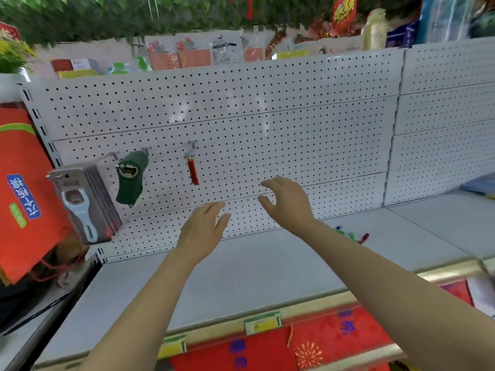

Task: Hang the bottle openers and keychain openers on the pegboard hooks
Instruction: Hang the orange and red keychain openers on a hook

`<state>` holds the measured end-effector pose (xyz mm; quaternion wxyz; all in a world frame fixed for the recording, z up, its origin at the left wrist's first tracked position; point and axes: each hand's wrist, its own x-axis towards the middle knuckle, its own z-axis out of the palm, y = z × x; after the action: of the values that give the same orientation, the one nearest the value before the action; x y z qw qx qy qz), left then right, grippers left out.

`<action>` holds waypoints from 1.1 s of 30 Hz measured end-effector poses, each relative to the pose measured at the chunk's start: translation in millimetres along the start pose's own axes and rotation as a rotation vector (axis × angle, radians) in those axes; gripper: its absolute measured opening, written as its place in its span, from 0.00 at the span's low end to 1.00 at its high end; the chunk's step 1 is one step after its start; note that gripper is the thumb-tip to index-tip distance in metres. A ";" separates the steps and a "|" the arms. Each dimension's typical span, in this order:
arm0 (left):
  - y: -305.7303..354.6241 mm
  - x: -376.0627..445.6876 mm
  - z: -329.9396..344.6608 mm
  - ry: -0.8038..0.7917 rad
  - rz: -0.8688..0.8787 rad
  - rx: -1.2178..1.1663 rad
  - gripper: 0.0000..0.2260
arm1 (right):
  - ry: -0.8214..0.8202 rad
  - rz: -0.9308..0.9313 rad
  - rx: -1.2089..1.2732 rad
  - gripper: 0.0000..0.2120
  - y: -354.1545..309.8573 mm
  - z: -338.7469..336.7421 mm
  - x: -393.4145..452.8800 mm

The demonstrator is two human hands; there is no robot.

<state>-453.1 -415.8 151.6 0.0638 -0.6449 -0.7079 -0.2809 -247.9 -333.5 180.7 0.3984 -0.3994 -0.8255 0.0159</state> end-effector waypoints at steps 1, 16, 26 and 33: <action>12.4 -0.4 8.3 -0.015 0.009 0.005 0.21 | -0.015 0.010 -0.013 0.18 12.5 -6.4 -7.8; 152.6 20.7 167.1 -0.314 0.131 -0.045 0.19 | -0.140 0.278 -0.219 0.18 217.4 -65.5 -109.5; 153.2 81.8 280.5 -0.472 0.137 -0.009 0.13 | -0.278 0.413 -0.262 0.18 322.1 -19.6 -106.0; 151.7 114.1 328.7 -0.563 0.223 0.004 0.11 | -0.380 0.439 -0.260 0.18 376.8 17.1 -105.2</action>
<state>-238.0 -156.3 -23.1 -0.1035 -0.7710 -0.6231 -0.0809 22.6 -142.8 -28.6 0.1696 -0.6055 -0.7744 0.0702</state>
